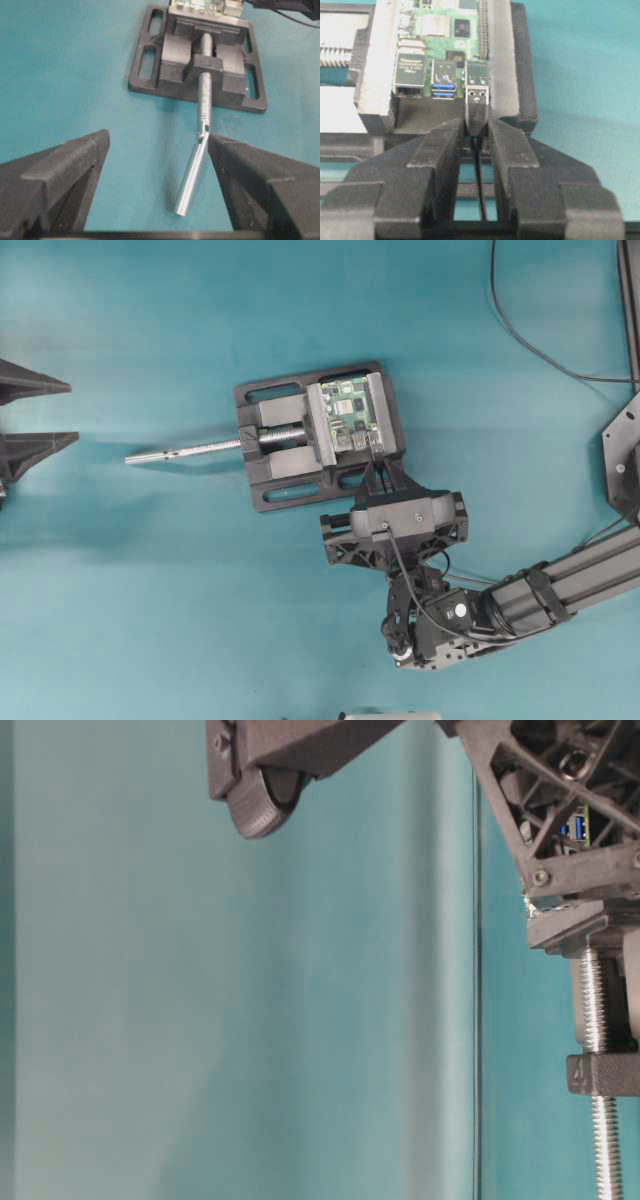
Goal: Insert the USB into the fixed PCB.
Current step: 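Push the USB plug into the right USB port with the right gripper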
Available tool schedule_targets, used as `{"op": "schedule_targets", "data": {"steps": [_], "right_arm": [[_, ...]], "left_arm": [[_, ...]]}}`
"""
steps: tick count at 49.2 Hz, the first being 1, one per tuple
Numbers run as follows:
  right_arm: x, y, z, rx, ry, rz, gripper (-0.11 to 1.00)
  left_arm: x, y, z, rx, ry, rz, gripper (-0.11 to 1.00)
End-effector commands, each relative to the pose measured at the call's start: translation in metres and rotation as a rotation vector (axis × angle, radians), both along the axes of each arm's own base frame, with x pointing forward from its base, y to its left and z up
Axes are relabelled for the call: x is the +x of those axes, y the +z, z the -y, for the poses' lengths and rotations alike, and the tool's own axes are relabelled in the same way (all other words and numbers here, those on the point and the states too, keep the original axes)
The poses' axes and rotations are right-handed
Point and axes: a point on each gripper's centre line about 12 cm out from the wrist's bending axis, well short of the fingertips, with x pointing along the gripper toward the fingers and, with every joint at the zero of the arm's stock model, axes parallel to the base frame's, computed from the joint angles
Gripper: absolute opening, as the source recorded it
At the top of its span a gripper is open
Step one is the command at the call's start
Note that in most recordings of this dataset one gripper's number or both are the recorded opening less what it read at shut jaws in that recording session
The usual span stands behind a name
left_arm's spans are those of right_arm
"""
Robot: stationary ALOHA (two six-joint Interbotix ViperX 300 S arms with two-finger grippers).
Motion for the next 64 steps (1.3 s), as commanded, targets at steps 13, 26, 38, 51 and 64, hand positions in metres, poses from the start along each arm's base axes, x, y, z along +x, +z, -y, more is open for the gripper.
{"op": "schedule_targets", "data": {"steps": [13,26,38,51,64], "right_arm": [[0.01,0.02,0.029,0.013,-0.067,0.054,0.21],[0.01,0.02,0.033,0.016,-0.073,0.053,0.21],[0.009,0.019,0.029,0.013,-0.067,0.054,0.21],[0.009,0.021,0.022,0.005,-0.059,0.057,0.21],[0.014,0.022,0.02,0.011,-0.062,0.072,0.21]], "left_arm": [[0.002,0.004,-0.001,0.002,0.003,0.009,0.94],[0.002,0.004,-0.001,0.002,0.002,0.009,0.94],[0.002,0.004,-0.001,0.002,0.002,0.007,0.94],[0.002,0.004,-0.001,0.002,0.003,0.007,0.94],[0.002,0.004,-0.001,0.002,0.002,0.007,0.94]]}}
